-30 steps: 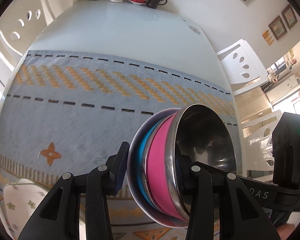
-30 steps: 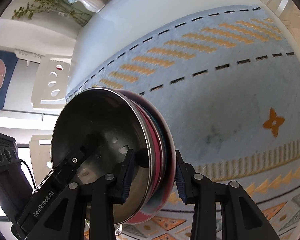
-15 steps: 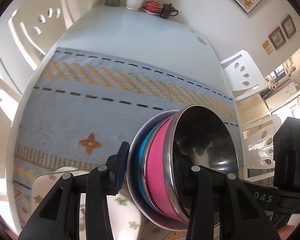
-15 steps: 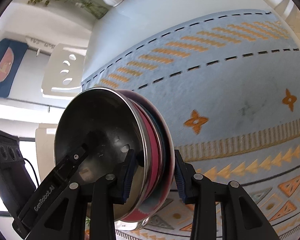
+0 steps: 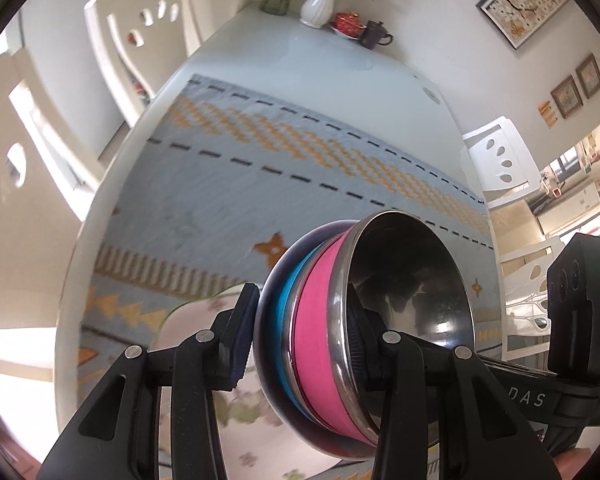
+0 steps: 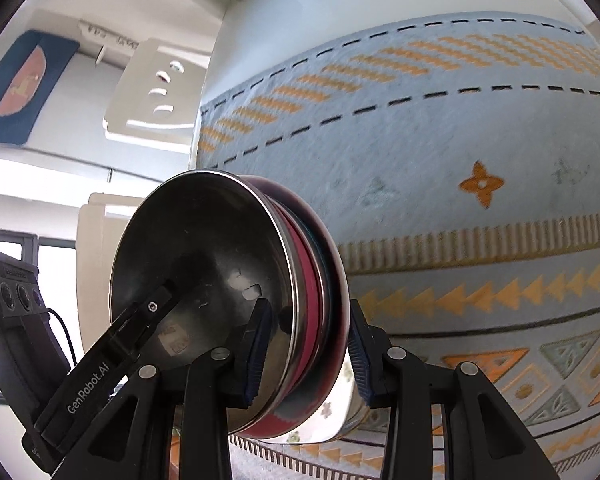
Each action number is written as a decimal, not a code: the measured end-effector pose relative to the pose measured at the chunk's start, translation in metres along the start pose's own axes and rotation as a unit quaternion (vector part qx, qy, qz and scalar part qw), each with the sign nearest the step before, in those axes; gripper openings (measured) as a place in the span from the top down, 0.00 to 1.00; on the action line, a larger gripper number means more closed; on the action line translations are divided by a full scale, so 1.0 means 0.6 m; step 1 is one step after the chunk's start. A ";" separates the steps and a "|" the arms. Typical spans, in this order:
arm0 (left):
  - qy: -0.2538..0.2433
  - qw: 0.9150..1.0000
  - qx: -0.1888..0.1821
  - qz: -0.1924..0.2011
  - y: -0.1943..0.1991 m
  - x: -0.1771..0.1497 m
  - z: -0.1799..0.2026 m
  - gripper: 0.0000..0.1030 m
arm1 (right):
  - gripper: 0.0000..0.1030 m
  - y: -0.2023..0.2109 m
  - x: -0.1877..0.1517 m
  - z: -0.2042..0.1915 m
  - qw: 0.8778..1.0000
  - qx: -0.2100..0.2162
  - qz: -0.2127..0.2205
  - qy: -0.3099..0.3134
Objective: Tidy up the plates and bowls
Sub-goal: 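Lift and carry the bowl-and-plate stack with both grippers toward the hexagonal plates, then lower the stack onto the hexagonal plate stack and open both grippers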
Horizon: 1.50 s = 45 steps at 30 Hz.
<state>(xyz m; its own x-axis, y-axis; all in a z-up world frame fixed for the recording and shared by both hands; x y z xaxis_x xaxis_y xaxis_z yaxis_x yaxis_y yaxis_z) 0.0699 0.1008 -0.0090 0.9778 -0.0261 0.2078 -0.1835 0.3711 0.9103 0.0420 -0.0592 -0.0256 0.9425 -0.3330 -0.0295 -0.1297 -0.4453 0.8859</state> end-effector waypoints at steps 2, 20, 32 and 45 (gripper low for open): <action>0.005 1.000 0.000 -0.001 0.004 -0.009 -0.017 0.64 | 0.64 -0.012 -0.012 -0.012 1.000 -0.001 -0.006 0.005; 0.011 1.000 -0.014 -0.019 -0.021 -0.068 -0.086 0.64 | 0.64 -0.093 -0.070 -0.038 0.998 -0.029 -0.049 0.014; -0.004 1.000 0.001 -0.025 -0.025 -0.072 -0.086 0.62 | 0.65 -0.094 -0.059 -0.039 0.998 -0.049 -0.038 0.023; -0.035 0.997 0.062 -0.034 0.040 -0.069 -0.088 0.21 | 0.25 -0.034 -0.059 -0.029 0.994 -0.101 -0.031 -0.006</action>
<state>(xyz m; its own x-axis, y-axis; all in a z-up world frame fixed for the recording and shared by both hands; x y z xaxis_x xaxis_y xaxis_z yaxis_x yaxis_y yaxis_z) 0.0301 0.1599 -0.0147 0.9799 -0.1129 0.1646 -0.1324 0.2492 0.9594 0.0167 -0.0240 -0.0349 0.9426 -0.3210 -0.0922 -0.0052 -0.2903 0.9569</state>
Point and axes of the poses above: each gripper's, at about its wrist camera, not at the fingertips, and y roughly against the way its jaws point, z to its right, x to its top, the point moved 8 cm from there along -y, roughly the way its jaws point, and after that the axes turned 11 degrees about -z, right-handed, at the moved point
